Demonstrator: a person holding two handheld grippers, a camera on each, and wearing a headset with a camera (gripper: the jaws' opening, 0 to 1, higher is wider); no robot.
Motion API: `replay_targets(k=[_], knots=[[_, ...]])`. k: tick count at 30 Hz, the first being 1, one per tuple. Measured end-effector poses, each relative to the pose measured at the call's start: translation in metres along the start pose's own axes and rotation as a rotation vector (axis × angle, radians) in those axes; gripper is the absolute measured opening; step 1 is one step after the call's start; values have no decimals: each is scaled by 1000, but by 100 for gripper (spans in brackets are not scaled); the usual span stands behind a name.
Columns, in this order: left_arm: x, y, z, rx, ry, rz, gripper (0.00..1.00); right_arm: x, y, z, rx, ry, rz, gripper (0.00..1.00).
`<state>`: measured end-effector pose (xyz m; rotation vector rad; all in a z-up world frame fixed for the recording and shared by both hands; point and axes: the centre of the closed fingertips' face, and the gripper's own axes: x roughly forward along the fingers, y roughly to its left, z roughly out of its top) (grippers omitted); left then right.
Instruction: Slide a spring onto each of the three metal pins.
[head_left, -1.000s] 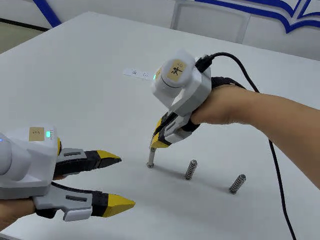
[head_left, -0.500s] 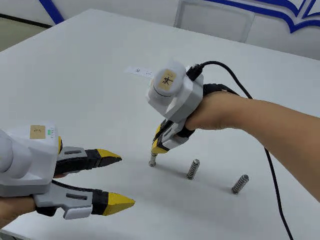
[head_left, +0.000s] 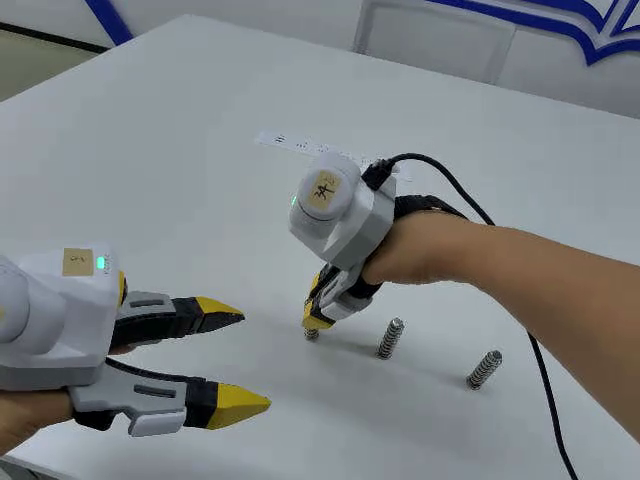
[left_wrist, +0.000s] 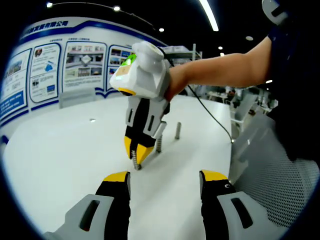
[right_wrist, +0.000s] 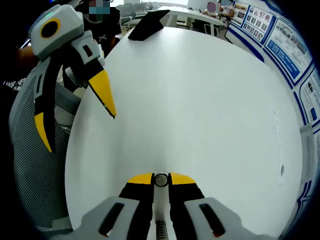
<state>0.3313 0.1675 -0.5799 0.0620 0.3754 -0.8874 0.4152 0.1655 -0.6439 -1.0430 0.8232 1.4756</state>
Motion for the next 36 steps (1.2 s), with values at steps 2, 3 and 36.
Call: replay_targets(k=[2, 3, 36], knots=[[0, 0, 0, -1, 0, 0, 57, 1, 0, -1, 0, 2, -2, 12], [0, 0, 0, -2, 0, 1, 57, 2, -1, -1, 1, 2, -3, 12], [5, 0, 7, 5, -4, -4, 58, -38, -5, -26, 97, -107, -71, 24]])
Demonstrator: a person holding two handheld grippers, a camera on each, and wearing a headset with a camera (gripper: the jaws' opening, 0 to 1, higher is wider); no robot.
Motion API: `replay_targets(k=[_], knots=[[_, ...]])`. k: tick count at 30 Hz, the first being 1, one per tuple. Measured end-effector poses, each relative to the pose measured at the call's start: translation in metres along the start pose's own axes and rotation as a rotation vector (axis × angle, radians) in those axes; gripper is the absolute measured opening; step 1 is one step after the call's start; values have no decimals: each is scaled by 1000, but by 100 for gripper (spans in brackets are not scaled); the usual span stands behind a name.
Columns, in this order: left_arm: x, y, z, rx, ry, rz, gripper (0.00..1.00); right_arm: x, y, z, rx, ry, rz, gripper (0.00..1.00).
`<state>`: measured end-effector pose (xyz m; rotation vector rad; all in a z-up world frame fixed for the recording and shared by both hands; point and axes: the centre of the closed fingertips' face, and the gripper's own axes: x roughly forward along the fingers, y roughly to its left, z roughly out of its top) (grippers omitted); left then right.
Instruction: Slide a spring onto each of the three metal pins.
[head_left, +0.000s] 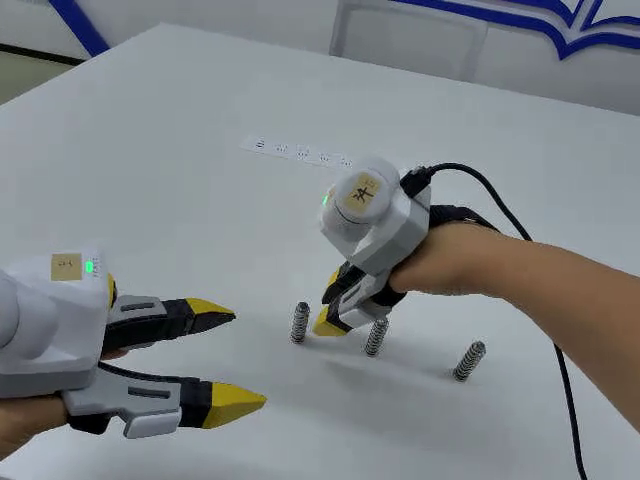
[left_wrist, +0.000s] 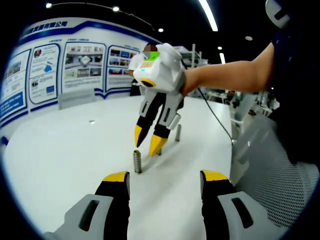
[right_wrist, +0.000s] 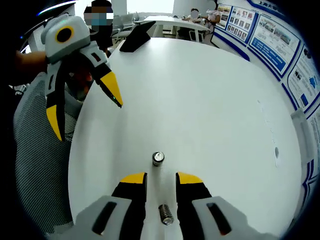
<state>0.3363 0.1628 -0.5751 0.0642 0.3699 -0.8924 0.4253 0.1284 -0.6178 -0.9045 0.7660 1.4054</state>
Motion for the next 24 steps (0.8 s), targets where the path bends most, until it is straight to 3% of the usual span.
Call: replay_targets(k=[17, 24], knots=[[3, 2, 3, -5, 0, 5, 60, -35, -6, -46, 122, -55, -83, 27], [5, 3, 5, -5, -2, 6, 61, -50, -7, -52, 162, -97, -129, 29]])
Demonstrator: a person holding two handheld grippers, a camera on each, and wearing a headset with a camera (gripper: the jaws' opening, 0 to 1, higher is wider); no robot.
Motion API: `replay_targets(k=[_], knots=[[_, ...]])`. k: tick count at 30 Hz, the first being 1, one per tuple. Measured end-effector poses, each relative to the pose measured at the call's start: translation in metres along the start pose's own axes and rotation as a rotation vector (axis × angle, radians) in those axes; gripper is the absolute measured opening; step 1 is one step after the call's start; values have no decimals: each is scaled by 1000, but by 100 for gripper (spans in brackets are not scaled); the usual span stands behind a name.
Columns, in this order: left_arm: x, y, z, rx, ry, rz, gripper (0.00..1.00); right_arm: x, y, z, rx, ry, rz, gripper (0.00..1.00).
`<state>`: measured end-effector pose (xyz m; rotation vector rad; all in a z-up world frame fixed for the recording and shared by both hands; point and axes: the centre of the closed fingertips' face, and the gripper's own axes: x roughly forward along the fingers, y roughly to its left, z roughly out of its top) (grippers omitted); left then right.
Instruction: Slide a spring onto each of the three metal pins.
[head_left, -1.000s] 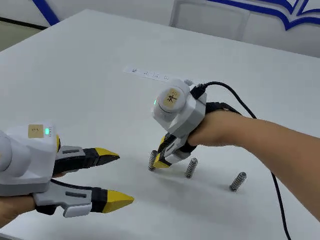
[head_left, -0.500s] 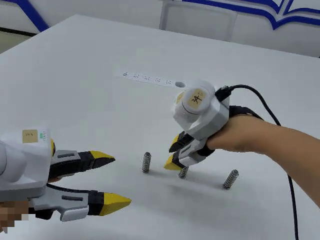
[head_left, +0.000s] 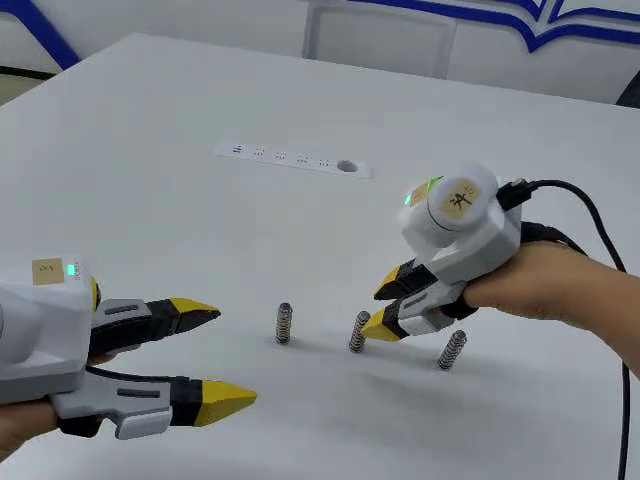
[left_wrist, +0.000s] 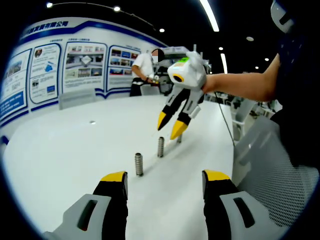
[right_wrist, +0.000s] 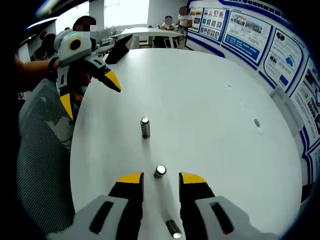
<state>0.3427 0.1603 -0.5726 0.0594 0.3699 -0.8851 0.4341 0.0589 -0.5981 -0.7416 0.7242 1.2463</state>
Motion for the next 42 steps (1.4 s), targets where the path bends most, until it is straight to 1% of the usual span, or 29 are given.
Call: replay_targets(k=[4, 14, 15, 22, 27, 30, 32, 38, 42], knots=[[1, 1, 2, 0, -6, 1, 62, -9, 0, -2, 17, -26, -23, 30], [1, 4, 6, 0, -15, 8, 65, -36, 5, 0, 76, -151, -78, 32], [1, 4, 6, 1, -16, 8, 65, -39, 6, -1, 85, -166, -83, 32], [1, 4, 8, 2, -19, 10, 66, -53, 11, -9, 120, -227, -122, 34], [1, 3, 9, 1, -23, 12, 67, -65, 14, -22, 163, -267, -154, 36], [0, 3, 9, -1, -25, 14, 67, -73, 15, -31, 192, -303, -170, 37], [0, 3, 9, -2, -26, 15, 68, -76, 16, -37, 201, -315, -176, 37], [1, 2, 10, 1, -34, 11, 69, -84, 13, -56, 250, -353, -216, 42], [1, 2, 9, -2, -35, 10, 70, -88, 13, -62, 258, -378, -231, 46]])
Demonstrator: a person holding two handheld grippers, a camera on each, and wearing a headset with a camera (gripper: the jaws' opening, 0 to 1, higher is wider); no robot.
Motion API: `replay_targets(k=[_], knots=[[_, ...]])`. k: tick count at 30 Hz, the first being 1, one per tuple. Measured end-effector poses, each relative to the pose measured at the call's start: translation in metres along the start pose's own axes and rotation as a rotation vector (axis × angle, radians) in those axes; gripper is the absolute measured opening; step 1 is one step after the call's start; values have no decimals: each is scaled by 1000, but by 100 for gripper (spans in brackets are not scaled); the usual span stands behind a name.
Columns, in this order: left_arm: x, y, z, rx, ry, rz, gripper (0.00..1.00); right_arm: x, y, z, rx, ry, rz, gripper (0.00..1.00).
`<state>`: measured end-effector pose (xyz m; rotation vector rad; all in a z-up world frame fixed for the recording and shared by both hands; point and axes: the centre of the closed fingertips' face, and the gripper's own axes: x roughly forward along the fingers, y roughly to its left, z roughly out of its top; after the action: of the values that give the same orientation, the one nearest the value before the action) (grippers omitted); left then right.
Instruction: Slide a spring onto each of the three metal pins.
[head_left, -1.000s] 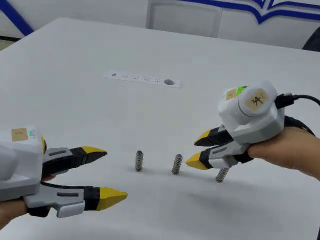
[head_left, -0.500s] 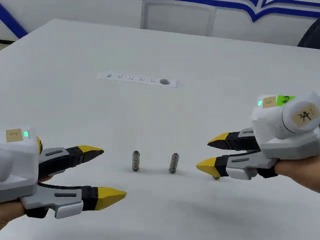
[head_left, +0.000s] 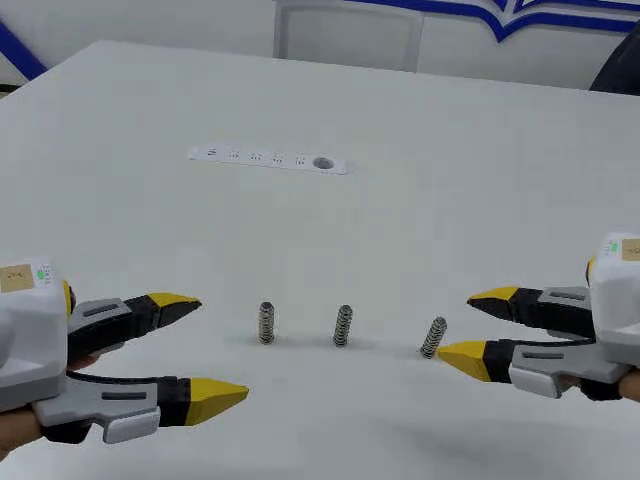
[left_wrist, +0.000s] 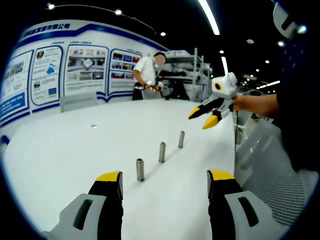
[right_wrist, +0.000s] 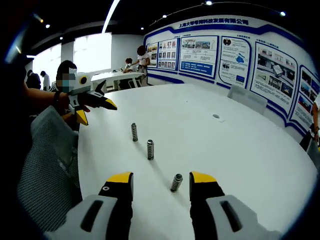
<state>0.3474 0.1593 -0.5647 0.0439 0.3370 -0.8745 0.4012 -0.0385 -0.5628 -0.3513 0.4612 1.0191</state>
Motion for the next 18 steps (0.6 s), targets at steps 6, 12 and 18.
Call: replay_targets(k=[6, 12, 18], knots=[[-1, 2, -5, -11, 3, 6, 72, -5, -3, -10, 10, -33, -10, 50], [-3, 2, -16, -26, 15, 10, 76, -2, 0, -23, 11, -48, -5, 53], [-3, 3, -24, -41, 15, 11, 79, 0, -3, -34, 20, -63, -19, 58]])
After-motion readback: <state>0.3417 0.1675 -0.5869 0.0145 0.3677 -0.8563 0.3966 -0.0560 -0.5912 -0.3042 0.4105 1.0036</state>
